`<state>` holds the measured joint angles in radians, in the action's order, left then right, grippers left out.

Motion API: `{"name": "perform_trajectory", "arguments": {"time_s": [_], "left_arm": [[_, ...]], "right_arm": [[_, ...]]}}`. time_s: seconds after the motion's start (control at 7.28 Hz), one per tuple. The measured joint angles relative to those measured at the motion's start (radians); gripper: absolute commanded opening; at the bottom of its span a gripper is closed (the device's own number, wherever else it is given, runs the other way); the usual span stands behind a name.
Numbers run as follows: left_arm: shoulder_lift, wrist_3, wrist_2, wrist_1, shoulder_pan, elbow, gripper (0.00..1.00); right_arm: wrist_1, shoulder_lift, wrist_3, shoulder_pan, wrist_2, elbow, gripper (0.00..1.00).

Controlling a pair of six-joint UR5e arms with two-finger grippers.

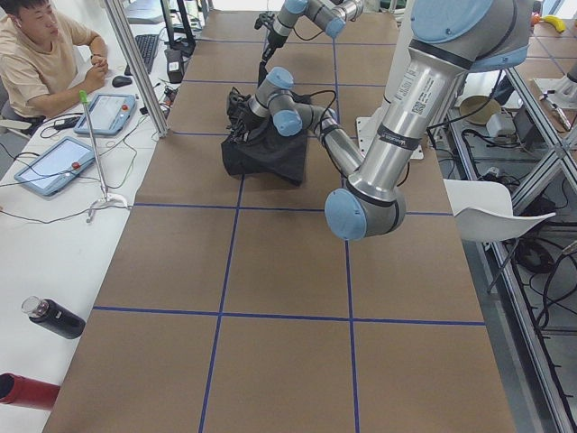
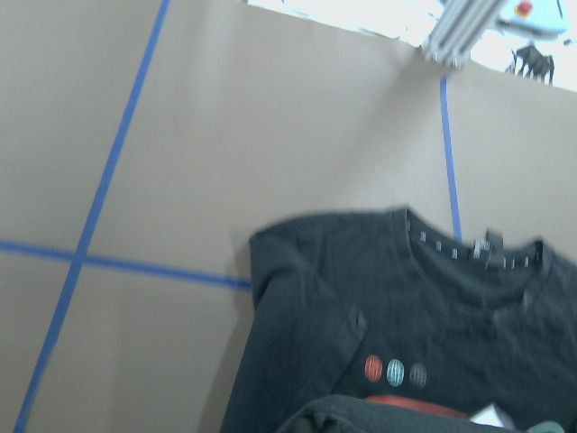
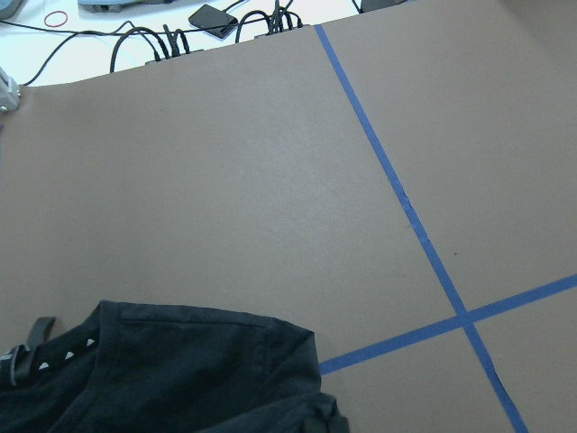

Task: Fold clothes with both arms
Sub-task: 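Lay the hem down near the collar and open both grippers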

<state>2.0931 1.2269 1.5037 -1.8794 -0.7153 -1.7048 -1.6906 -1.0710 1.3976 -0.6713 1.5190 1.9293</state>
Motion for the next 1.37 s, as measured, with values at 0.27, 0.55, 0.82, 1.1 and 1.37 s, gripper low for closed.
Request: {"name": "perform_trajectory", "arguments": {"time_s": [0.27,0.55,0.82,1.1,1.37], "left_arm": [[0.034,-0.054,-0.012,-0.100,0.001,0.167,0.00],[0.041,-0.088,-0.027,-0.134,0.004,0.246,0.00],[0.042,-0.093,-0.029,-0.139,0.010,0.268,0.00],[0.040,-0.101,-0.026,-0.168,0.010,0.268,0.99],[0.028,-0.151,-0.016,-0.241,0.005,0.254,1.00]], "right_arm": [[0.061,0.007,-0.012,-0.005,0.000,-0.117,0.00],[0.149,0.008,-0.014,-0.004,0.000,-0.218,0.00],[0.179,0.009,-0.024,-0.003,0.000,-0.265,0.00],[0.184,0.012,-0.046,-0.002,0.000,-0.272,0.99],[0.186,0.022,-0.052,-0.009,0.004,-0.267,1.00]]}}
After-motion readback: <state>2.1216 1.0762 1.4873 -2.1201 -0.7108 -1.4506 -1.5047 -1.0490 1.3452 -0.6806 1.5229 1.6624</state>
